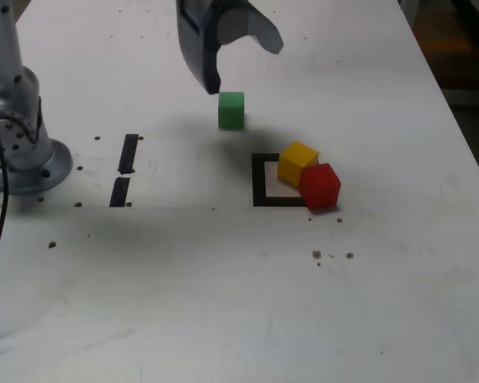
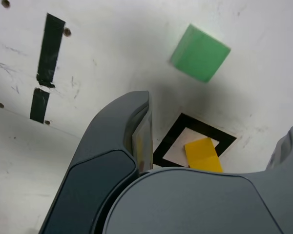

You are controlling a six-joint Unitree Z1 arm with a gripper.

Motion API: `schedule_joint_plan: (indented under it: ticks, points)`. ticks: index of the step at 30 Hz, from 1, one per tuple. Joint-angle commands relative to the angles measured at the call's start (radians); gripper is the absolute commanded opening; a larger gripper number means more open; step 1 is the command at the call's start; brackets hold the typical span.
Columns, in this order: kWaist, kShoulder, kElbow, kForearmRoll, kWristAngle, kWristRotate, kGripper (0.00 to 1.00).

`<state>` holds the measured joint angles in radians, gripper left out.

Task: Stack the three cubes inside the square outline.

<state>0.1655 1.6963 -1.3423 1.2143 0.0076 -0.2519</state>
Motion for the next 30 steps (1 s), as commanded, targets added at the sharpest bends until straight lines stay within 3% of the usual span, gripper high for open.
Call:
schedule_joint_plan:
  ticks: [1,11,30]
  points:
    - [-0.015,0.018,-0.014,-0.016,-0.010,-0.023,0.94]
    - [-0.078,0.082,-0.042,-0.088,-0.046,-0.100,0.96]
    - [-0.164,0.169,-0.074,-0.147,-0.135,-0.163,0.96]
